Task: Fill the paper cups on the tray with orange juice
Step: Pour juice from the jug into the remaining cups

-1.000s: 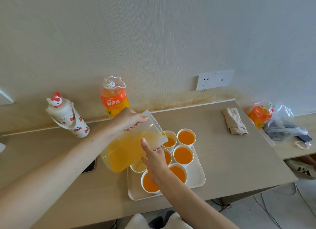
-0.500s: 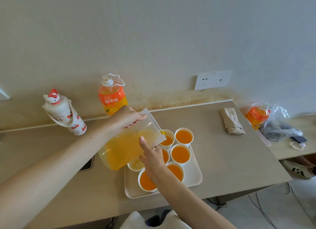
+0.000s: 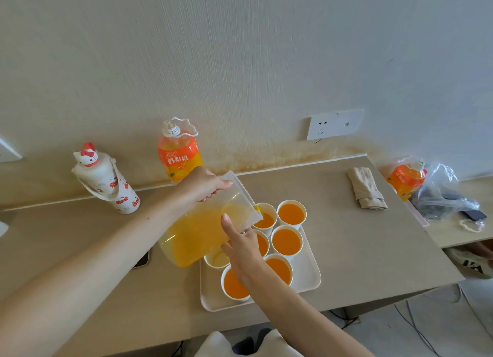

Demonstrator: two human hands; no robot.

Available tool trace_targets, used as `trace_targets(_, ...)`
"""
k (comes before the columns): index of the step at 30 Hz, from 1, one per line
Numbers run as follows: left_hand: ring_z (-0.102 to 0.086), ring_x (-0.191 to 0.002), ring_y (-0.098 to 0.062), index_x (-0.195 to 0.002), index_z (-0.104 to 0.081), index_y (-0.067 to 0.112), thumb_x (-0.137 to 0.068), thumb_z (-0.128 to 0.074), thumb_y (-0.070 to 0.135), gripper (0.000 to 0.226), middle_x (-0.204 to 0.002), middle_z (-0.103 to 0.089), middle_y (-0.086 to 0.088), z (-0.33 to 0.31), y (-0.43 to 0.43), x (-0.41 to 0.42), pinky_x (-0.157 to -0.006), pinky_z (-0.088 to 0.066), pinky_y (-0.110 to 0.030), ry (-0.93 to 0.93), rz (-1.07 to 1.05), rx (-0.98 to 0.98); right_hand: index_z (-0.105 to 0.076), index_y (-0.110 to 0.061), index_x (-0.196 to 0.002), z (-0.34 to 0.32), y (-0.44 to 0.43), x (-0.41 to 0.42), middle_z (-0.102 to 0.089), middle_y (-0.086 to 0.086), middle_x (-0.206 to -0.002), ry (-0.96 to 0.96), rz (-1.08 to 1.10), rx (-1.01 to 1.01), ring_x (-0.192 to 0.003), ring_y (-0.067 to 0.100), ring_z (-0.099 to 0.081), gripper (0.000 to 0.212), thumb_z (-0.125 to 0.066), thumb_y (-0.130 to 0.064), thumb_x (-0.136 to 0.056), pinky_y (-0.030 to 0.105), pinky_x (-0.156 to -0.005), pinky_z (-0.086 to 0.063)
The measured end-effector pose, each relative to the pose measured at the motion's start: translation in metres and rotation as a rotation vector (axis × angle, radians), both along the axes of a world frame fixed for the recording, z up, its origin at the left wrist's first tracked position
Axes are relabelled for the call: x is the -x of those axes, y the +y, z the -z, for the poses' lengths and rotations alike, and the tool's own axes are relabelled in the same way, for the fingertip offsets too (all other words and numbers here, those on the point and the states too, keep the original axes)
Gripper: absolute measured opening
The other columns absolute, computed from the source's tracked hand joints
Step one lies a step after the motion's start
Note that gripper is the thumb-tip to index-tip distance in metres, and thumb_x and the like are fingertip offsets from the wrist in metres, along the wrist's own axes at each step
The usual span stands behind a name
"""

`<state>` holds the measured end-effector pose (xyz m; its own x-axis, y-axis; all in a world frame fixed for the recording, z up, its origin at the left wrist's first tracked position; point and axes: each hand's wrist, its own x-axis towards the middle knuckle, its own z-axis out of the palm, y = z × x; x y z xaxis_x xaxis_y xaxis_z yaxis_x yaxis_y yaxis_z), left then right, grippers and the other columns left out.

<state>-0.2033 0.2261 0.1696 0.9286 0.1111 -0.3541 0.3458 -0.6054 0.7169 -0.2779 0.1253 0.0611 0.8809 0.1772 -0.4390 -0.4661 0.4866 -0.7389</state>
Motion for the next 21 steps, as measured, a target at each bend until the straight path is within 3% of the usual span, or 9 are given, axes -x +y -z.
trace_targets(9,-0.033,-0.046,-0.015,-0.056,-0.044,0.013,-0.085,-0.071,0.031,0.044,-0.051,-0.039,-0.001,-0.0017,0.0003,-0.0013,-0.052,-0.029,-0.026,0.003,0.017,0.001,-0.047,-0.019,-0.134,0.0028,0.0050,-0.0011,-0.065,0.000,-0.120,0.018,0.028,0.024,-0.106,0.015,-0.062,0.091,-0.080,-0.053,-0.057,0.023,-0.071,-0.052)
trace_targets(16,-0.033,-0.046,-0.015,-0.055,-0.044,0.013,-0.084,-0.072,0.031,0.044,-0.049,-0.039,0.000,-0.0008,-0.0001,-0.0028,-0.051,-0.029,-0.025,0.002,0.017,-0.006,-0.048,-0.023,-0.125,0.0008,0.0022,-0.0008,-0.065,-0.006,-0.108,-0.001,0.016,-0.008,-0.095,0.011,-0.062,0.067,-0.074,-0.042,-0.066,0.023,-0.067,-0.053)
trace_targets(21,-0.033,-0.045,-0.015,-0.055,-0.043,0.013,-0.084,-0.072,0.031,0.044,-0.050,-0.039,-0.001,-0.0015,-0.0012,-0.0035,-0.051,-0.029,-0.025,-0.001,0.028,-0.013,-0.046,-0.024,-0.127,0.0014,0.0022,-0.0017,-0.064,-0.005,-0.112,0.007,0.015,0.000,-0.099,0.012,-0.061,0.071,-0.075,-0.044,-0.065,0.024,-0.074,-0.052)
